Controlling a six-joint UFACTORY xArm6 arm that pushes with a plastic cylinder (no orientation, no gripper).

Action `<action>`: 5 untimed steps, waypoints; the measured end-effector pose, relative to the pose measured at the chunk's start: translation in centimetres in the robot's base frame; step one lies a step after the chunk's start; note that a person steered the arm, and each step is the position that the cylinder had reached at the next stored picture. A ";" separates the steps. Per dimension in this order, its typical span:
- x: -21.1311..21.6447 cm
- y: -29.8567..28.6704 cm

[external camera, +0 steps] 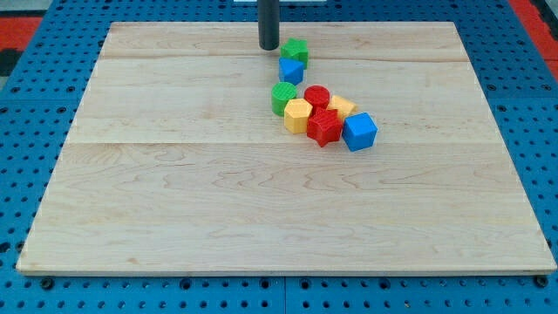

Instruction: Push the green star into the blue triangle

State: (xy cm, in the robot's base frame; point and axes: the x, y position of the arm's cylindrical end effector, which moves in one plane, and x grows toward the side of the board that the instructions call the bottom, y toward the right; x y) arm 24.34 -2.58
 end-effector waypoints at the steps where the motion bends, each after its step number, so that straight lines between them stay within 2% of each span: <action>1: -1.7 -0.6; 3: -2.7 4.5; 4: -1.8 2.1; 5: 1.1 2.0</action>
State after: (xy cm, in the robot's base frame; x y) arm 25.45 -0.60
